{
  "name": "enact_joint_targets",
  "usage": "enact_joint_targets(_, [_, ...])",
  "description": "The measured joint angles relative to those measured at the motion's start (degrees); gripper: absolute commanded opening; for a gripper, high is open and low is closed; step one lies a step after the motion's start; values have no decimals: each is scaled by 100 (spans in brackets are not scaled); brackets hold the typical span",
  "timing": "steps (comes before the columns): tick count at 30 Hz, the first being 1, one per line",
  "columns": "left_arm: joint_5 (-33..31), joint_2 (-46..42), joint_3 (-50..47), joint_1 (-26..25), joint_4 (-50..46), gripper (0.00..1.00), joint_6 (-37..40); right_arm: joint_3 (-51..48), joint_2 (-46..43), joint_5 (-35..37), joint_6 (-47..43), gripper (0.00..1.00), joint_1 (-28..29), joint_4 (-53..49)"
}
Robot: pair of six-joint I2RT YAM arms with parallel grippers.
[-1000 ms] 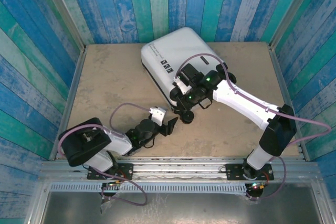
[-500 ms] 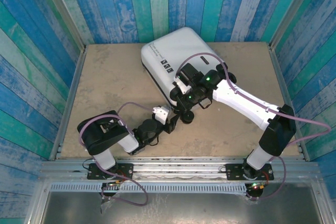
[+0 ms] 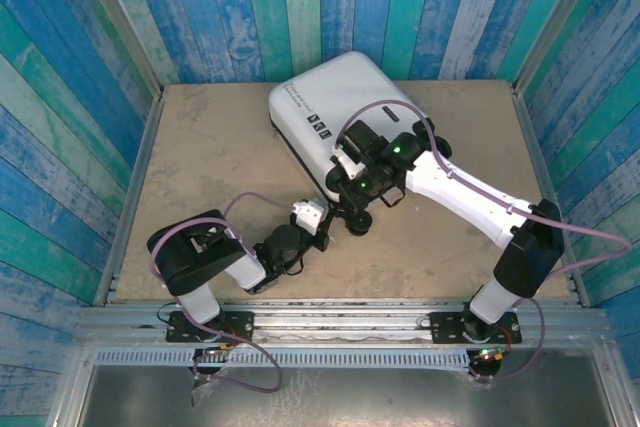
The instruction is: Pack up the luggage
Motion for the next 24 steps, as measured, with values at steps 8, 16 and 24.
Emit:
enact_joint_targets(8, [151,-4,4,-7,-24,0,28,0,-39,-138,26,1,-31,17])
enact_joint_targets(16, [94,-2,-22,-186,129,0,46,44,-37,-457,442,1,-59,81])
enact_joint_targets(24, [-496,221,-107,-612,629,0,389,514,374,-986,828,1,-17,-50])
